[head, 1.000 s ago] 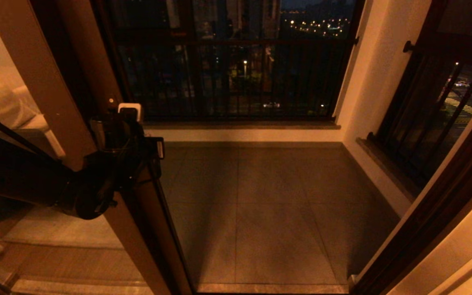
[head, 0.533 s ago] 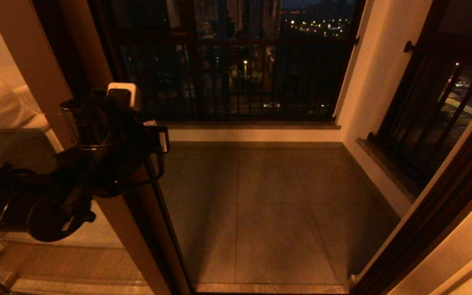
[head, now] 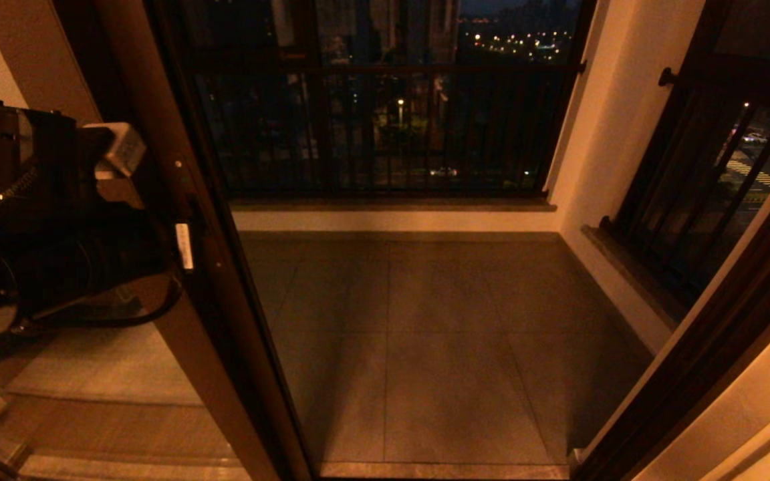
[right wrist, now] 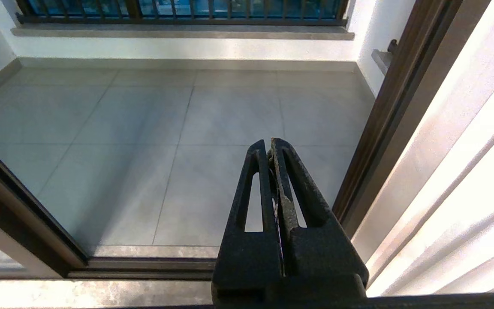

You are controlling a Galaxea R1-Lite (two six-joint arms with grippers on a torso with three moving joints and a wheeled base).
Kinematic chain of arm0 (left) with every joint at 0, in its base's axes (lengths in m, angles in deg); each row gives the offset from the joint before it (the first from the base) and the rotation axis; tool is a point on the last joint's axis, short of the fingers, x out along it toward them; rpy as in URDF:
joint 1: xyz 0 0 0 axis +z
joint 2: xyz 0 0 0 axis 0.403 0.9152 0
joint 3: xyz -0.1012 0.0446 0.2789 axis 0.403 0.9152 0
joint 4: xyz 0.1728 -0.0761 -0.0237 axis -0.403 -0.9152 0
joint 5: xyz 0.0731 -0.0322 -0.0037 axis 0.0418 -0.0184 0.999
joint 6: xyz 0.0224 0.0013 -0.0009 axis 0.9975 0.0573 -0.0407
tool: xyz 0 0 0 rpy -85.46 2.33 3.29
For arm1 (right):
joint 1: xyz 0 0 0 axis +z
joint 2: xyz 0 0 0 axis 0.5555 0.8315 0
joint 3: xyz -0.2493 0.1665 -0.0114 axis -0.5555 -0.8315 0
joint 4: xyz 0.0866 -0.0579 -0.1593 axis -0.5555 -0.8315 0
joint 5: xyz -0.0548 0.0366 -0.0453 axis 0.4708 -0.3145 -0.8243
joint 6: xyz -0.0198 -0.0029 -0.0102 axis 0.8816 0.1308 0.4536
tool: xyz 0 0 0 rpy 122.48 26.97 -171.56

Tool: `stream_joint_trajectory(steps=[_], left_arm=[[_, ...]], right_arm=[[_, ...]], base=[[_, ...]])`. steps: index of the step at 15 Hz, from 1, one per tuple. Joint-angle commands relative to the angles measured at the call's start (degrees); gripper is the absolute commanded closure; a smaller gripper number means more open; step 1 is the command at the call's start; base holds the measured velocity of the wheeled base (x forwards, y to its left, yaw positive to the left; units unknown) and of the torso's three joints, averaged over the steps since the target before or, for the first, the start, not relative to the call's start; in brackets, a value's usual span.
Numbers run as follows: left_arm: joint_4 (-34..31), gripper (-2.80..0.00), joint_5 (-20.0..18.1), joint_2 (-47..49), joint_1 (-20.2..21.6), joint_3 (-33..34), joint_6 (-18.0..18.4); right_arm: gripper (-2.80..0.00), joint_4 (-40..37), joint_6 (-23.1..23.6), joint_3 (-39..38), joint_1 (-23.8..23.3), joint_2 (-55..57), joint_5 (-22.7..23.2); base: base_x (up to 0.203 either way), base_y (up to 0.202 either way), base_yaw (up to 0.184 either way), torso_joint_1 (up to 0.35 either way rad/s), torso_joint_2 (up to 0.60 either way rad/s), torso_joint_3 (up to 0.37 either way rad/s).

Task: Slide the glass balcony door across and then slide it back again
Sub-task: Close the slid door

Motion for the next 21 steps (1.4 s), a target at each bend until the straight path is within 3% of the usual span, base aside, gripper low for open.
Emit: stream_joint_trajectory(steps=[1,3,7,8,11,15,18,21], left_arm=[[-7.25,0.0,-0.1,3.13,4.69,-5.26,-2.37],[-8.66,0.0,-0.32,5.9,7.85,-7.69,-4.08],[-8.23,0.0,-1.02,6.83,7.73,-7.34,-4.27],[-8.23,-2.8,-2.58,6.37,7.65,-7.2,-4.23],[-8.23,-2.8,-10.12,3.55,7.59,-6.35,-3.96],[-6.79,-2.8,-11.14,5.48,7.59,-6.84,-3.75],[2.75,-2.8,-12.45,8.98,8.14,-6.31,-1.74],[4.28,-2.8,-20.89,9.75,9.18,-6.71,0.93]], right_arm=[[0.0,-0.02,0.04,-0.18,0.01,-0.04,0.05],[0.0,0.07,0.04,-0.18,0.01,-0.04,-0.04],[0.0,-0.02,0.04,-0.18,0.01,-0.04,-0.01],[0.0,-0.02,0.04,-0.18,0.01,-0.04,0.04],[0.0,0.07,0.04,-0.18,0.01,-0.04,-0.04],[0.0,-0.01,0.04,-0.18,0.01,-0.04,0.04],[0.0,-0.01,0.04,-0.18,0.01,-0.04,0.03],[0.0,0.05,0.04,-0.18,0.01,-0.04,0.02]], base=[[0.0,0.0,0.0,0.0,0.0,0.0],[0.0,0.0,0.0,0.0,0.0,0.0],[0.0,0.0,0.0,0.0,0.0,0.0],[0.0,0.0,0.0,0.0,0.0,0.0],[0.0,0.0,0.0,0.0,0.0,0.0],[0.0,0.0,0.0,0.0,0.0,0.0],[0.0,0.0,0.0,0.0,0.0,0.0],[0.0,0.0,0.0,0.0,0.0,0.0]])
